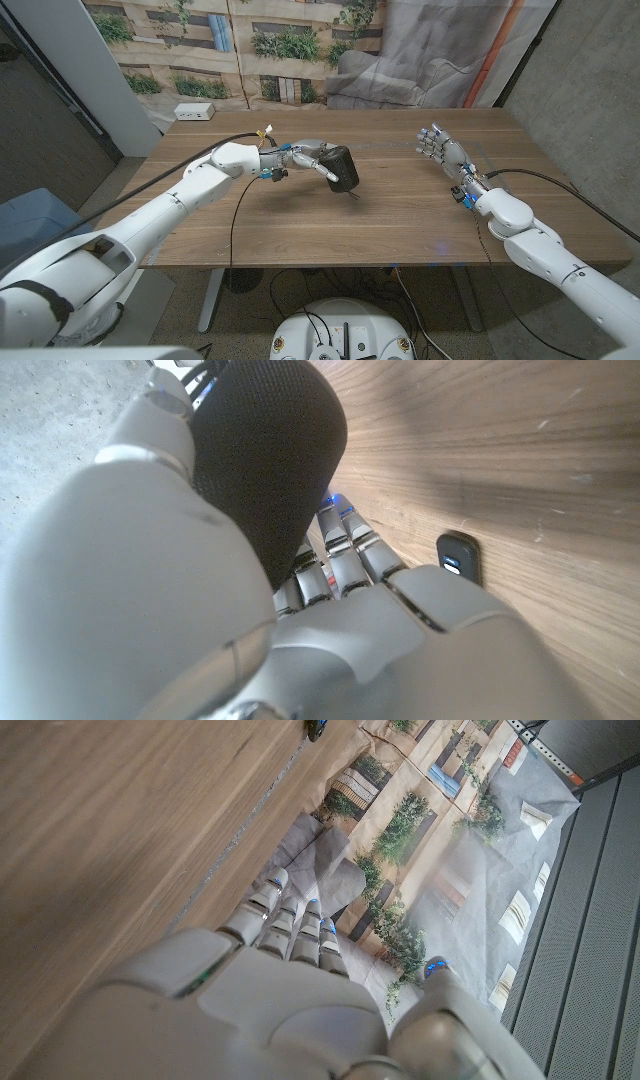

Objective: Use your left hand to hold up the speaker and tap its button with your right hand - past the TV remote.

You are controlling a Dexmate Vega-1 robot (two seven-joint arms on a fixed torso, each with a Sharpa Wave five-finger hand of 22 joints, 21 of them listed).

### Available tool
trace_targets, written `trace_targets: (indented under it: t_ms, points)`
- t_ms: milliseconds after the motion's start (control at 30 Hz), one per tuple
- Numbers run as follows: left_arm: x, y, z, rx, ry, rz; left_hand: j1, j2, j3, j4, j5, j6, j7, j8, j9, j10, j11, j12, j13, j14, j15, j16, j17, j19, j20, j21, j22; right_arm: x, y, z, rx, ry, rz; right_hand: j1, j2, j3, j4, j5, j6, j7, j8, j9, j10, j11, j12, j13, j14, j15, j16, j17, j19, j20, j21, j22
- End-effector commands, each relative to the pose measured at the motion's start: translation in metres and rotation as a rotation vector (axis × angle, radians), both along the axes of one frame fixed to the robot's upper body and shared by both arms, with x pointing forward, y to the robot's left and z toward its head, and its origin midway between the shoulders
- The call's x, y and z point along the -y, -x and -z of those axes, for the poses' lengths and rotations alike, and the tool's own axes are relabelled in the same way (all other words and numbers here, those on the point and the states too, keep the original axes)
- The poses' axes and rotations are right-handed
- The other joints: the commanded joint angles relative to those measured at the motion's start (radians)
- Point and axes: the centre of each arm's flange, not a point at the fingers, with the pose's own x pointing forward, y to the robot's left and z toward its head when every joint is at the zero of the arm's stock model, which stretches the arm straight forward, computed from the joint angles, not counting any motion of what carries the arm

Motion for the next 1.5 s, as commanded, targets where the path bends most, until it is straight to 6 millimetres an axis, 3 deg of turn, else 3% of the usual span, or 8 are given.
trace_targets:
  t_ms: [33, 433, 833, 1000, 1500]
  points:
    - [0.031, -0.018, 0.0, -0.095, 0.025, 0.066, 0.065, 0.191, 0.0, 0.002, 0.008, 0.175, -0.041, 0.102, 0.005, 0.119, -0.102, 0.002, 0.079, 0.067, -0.224, -0.004, 0.084, 0.009, -0.104, 0.002, 0.003, 0.015, 0.021, -0.003, 0.025, 0.131, 0.04, 0.0, -0.024, 0.001, -0.014, -0.003, 0.01, -0.001, 0.008, 0.002, 0.007, -0.002, 0.005, 0.001, 0.008, 0.001, 0.005, 0.0, 0.014, 0.001, 0.008, 0.003]
    - [0.056, -0.04, -0.006, -0.155, 0.011, 0.125, 0.056, 0.201, -0.001, 0.004, 0.008, 0.183, -0.042, 0.108, 0.005, 0.13, -0.102, 0.002, 0.082, 0.076, -0.222, -0.009, 0.078, 0.013, -0.104, 0.002, 0.004, 0.021, 0.029, -0.014, 0.042, 0.265, 0.079, 0.018, -0.059, -0.009, -0.041, -0.004, -0.004, -0.006, 0.004, 0.002, 0.005, -0.002, 0.002, 0.002, 0.012, -0.001, 0.004, -0.005, 0.02, 0.001, 0.006, 0.003]
    - [0.078, -0.054, -0.005, -0.226, -0.023, 0.191, 0.048, 0.209, -0.002, 0.004, 0.008, 0.193, -0.042, 0.114, 0.006, 0.144, -0.101, 0.005, 0.085, 0.081, -0.221, -0.017, 0.069, 0.018, -0.104, 0.002, 0.004, 0.013, 0.036, -0.022, 0.055, 0.393, 0.087, 0.042, -0.096, -0.019, -0.073, 0.002, -0.047, -0.008, -0.005, 0.003, -0.029, -0.011, -0.01, 0.003, -0.004, 0.001, -0.005, -0.012, 0.006, -0.004, -0.002, 0.004]
    - [0.087, -0.057, -0.006, -0.237, -0.041, 0.211, 0.045, 0.21, -0.002, 0.003, 0.008, 0.195, -0.041, 0.116, 0.006, 0.145, -0.1, 0.003, 0.086, 0.082, -0.221, -0.02, 0.066, 0.019, -0.104, 0.002, 0.003, 0.009, 0.039, -0.024, 0.058, 0.423, 0.082, 0.049, -0.104, -0.023, -0.083, 0.005, -0.066, -0.008, -0.008, 0.004, -0.042, -0.018, -0.012, 0.003, -0.016, 0.004, -0.009, -0.013, -0.004, -0.004, -0.005, 0.004]
    - [0.103, -0.051, 0.006, -0.257, -0.045, 0.248, 0.036, 0.218, -0.004, 0.003, 0.008, 0.201, -0.04, 0.122, 0.007, 0.154, -0.101, 0.003, 0.09, 0.09, -0.221, -0.026, 0.059, 0.022, -0.103, 0.001, 0.003, 0.003, 0.055, -0.027, 0.065, 0.504, 0.072, 0.062, -0.117, -0.031, -0.101, 0.012, -0.113, -0.003, -0.009, 0.006, -0.085, -0.005, -0.018, 0.005, -0.054, 0.018, -0.018, -0.016, -0.035, 0.004, -0.009, 0.005]
